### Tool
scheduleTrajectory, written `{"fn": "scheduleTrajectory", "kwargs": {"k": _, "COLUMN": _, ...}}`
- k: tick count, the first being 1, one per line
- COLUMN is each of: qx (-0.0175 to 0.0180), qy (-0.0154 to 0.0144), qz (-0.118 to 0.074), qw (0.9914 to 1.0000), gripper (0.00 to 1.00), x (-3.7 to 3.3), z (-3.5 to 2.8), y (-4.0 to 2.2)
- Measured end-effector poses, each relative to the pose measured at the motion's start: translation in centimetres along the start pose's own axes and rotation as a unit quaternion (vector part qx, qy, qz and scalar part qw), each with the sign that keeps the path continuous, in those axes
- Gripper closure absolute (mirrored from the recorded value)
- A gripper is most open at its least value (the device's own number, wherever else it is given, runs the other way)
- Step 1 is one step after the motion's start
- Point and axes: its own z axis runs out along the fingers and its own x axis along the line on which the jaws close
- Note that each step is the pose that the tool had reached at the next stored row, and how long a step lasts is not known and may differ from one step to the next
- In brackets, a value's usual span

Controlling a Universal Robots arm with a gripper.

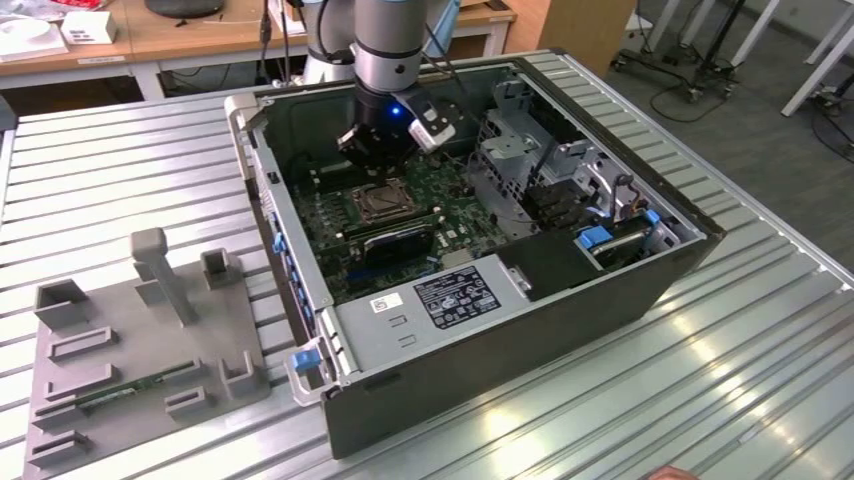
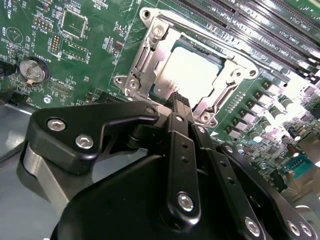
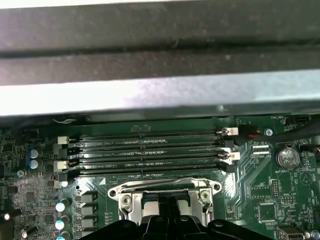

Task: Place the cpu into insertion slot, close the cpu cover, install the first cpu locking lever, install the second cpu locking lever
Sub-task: 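Install the first cpu locking lever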

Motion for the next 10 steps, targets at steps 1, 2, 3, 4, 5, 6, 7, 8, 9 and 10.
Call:
{"fn": "scheduleTrajectory", "kwargs": {"k": 1, "qx": 0.0000, "qy": 0.0000, "qz": -0.001, "qw": 1.00000, "gripper": 0.89, "x": 0.00, "z": 0.00, "y": 0.00}}
{"fn": "scheduleTrajectory", "kwargs": {"k": 2, "qx": 0.0000, "qy": 0.0001, "qz": -0.001, "qw": 1.00000, "gripper": 0.89, "x": 0.00, "z": -0.01, "y": 0.01}}
{"fn": "scheduleTrajectory", "kwargs": {"k": 3, "qx": 0.0002, "qy": 0.0002, "qz": -0.001, "qw": 1.00000, "gripper": 0.89, "x": -0.01, "z": -0.07, "y": 0.01}}
{"fn": "scheduleTrajectory", "kwargs": {"k": 4, "qx": 0.0000, "qy": 0.0001, "qz": -0.001, "qw": 1.00000, "gripper": 0.89, "x": -0.01, "z": -0.15, "y": 0.02}}
{"fn": "scheduleTrajectory", "kwargs": {"k": 5, "qx": 0.0000, "qy": 0.0001, "qz": -0.001, "qw": 1.00000, "gripper": 0.89, "x": -0.01, "z": -0.25, "y": 0.03}}
{"fn": "scheduleTrajectory", "kwargs": {"k": 6, "qx": 0.0000, "qy": 0.0001, "qz": -0.001, "qw": 1.00000, "gripper": 0.89, "x": -0.01, "z": -0.39, "y": 0.04}}
{"fn": "scheduleTrajectory", "kwargs": {"k": 7, "qx": 0.0000, "qy": 0.0001, "qz": -0.001, "qw": 1.00000, "gripper": 0.89, "x": -0.01, "z": -0.54, "y": 0.05}}
{"fn": "scheduleTrajectory", "kwargs": {"k": 8, "qx": 0.0000, "qy": 0.0001, "qz": -0.001, "qw": 1.00000, "gripper": 0.89, "x": -0.01, "z": -0.66, "y": 0.06}}
{"fn": "scheduleTrajectory", "kwargs": {"k": 9, "qx": 0.0000, "qy": 0.0001, "qz": -0.001, "qw": 1.00000, "gripper": 0.89, "x": -0.01, "z": -0.72, "y": 0.06}}
{"fn": "scheduleTrajectory", "kwargs": {"k": 10, "qx": -0.0001, "qy": 0.0000, "qz": -0.001, "qw": 1.00000, "gripper": 0.89, "x": -0.01, "z": -0.72, "y": 0.06}}
